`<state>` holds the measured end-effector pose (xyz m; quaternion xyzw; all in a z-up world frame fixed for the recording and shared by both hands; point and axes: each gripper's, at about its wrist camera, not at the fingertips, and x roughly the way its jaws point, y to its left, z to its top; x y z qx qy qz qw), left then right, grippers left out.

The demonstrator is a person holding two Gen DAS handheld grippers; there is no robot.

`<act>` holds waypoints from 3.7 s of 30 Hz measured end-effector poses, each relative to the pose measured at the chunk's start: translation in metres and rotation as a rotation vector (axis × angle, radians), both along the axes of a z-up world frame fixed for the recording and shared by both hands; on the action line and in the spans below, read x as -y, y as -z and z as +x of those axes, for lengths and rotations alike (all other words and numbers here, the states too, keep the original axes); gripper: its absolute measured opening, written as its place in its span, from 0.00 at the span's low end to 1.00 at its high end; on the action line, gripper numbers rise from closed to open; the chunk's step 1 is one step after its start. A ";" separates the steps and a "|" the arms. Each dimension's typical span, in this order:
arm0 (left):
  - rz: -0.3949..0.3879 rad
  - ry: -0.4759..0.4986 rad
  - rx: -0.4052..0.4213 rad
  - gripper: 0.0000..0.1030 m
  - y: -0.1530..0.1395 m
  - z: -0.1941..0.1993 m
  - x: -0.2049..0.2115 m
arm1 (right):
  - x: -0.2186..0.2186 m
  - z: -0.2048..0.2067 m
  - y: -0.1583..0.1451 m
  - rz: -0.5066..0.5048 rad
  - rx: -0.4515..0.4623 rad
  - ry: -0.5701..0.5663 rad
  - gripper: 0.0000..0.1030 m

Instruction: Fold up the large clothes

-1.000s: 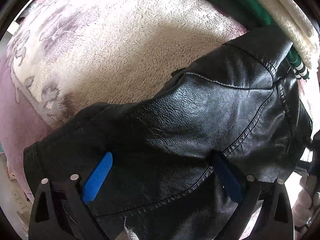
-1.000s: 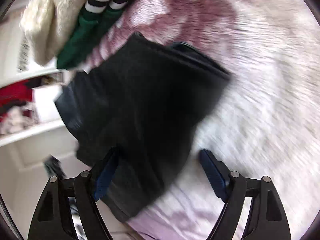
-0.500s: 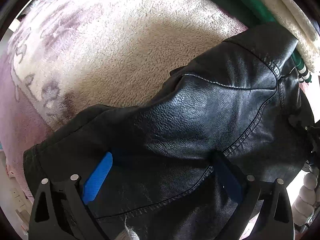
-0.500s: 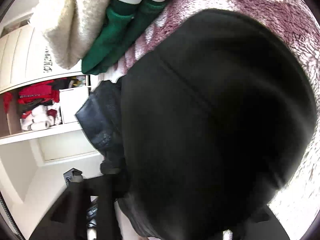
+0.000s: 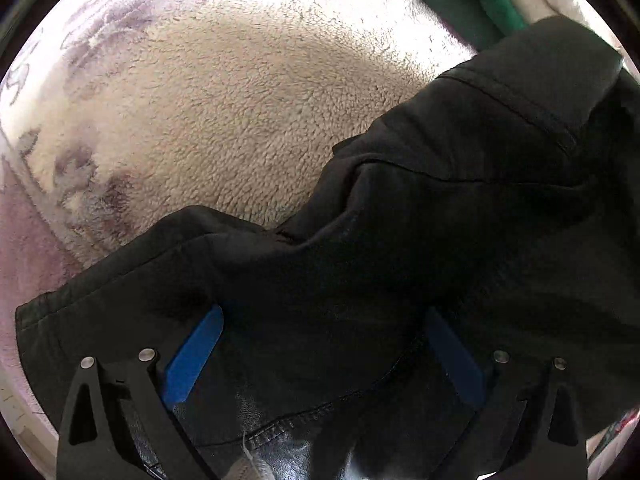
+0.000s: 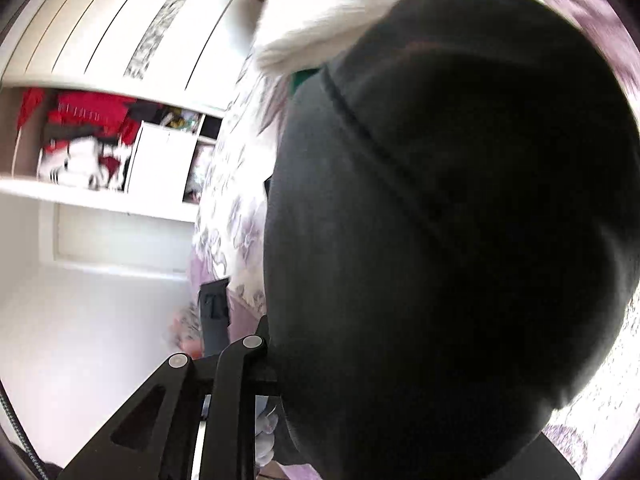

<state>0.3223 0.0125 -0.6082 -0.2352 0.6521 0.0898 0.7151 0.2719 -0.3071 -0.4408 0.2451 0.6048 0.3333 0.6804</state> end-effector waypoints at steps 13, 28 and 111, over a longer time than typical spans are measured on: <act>0.115 -0.389 0.032 1.00 -0.130 -0.193 -0.147 | -0.162 -0.147 -0.100 -0.271 0.378 -0.446 0.23; 0.129 -0.485 0.020 1.00 -0.149 -0.272 -0.172 | -0.239 -0.279 -0.063 -0.154 0.022 -0.968 0.86; -0.148 -0.563 0.176 0.33 -0.038 -0.126 -0.086 | 0.062 -0.013 -0.018 -0.214 -0.197 0.027 0.78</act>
